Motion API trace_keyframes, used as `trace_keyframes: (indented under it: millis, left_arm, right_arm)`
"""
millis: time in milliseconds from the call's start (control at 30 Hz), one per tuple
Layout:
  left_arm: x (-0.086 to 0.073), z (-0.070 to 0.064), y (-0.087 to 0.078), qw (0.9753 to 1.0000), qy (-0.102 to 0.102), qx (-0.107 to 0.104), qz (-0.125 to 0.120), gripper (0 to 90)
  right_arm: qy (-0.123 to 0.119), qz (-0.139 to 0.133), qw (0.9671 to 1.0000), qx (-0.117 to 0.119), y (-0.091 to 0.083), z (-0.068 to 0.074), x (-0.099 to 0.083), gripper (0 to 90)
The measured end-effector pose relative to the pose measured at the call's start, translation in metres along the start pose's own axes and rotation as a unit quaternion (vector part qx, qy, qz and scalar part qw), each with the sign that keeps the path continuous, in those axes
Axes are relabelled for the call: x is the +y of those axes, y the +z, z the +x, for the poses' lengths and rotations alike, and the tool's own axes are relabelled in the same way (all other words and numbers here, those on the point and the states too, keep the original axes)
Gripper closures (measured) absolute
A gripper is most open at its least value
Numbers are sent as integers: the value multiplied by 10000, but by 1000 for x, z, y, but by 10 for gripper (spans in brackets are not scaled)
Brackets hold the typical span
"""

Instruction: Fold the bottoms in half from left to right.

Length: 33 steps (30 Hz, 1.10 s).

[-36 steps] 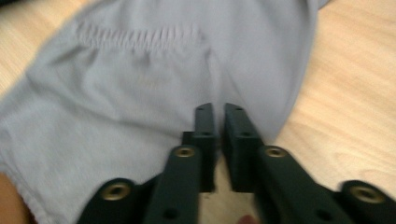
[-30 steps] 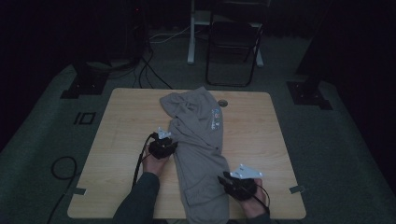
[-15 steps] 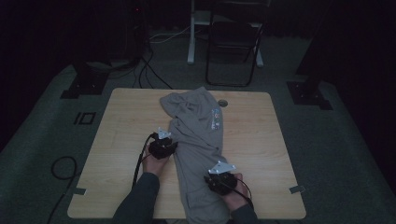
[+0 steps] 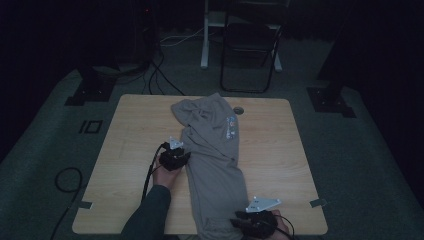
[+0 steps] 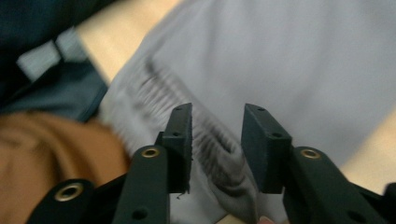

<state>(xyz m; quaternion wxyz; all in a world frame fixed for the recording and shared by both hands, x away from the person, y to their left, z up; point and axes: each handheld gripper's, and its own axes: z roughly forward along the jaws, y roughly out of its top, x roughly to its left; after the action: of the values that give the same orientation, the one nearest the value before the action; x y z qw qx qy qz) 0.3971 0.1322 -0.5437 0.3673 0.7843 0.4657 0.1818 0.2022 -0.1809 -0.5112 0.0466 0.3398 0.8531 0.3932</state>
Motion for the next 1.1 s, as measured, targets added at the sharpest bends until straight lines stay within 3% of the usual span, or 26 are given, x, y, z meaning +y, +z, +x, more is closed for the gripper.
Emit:
trace_keyframes:
  millis: [67, 133, 300, 333, 433, 600, 667, 767, 867, 967, 1100]
  left_arm:
    - [0, 0, 0, 10000, -12, -2, -9, 647]
    - [0, 0, 0, 10000, -10, 2, -12, 646]
    - [0, 0, 0, 10000, -20, -7, -18, 644]
    - [0, 0, 0, 10000, -22, -11, -17, 642]
    - [0, 0, 0, 10000, -4, -7, -4, 640]
    - [0, -1, 0, 10000, 14, -1, 1, 626]
    - [0, -1, 0, 10000, 18, 0, -2, 622]
    - [0, -1, 0, 10000, 17, -3, -6, 623]
    - [0, -1, 0, 10000, 17, -3, -6, 622]
    - [0, -1, 0, 10000, 19, 0, -3, 622]
    - [0, -1, 0, 10000, 18, -3, 2, 622]
  right_arm:
    - [14, -261, 9992, -287, -1, -7, 7, 566]
    - [-69, -287, 9976, -634, 7, -15, 14, 545]
    - [-330, 170, 9951, -912, 45, -25, 14, 499]
    - [-385, 84, 9950, -922, 47, -23, 12, 484]
    - [-500, 160, 9945, -910, 45, -12, 8, 471]
    - [-816, 266, 9943, -632, 34, 14, -8, 465]
    - [-861, 291, 9947, -484, 29, 20, -13, 466]
    - [-954, 338, 9948, -48, 18, 25, -18, 459]
    - [-1032, 131, 9945, 153, 9, 28, -16, 456]
    - [-992, -193, 9949, 71, 4, 24, -9, 452]
    - [-808, -464, 9950, -361, 9, 11, 1, 453]
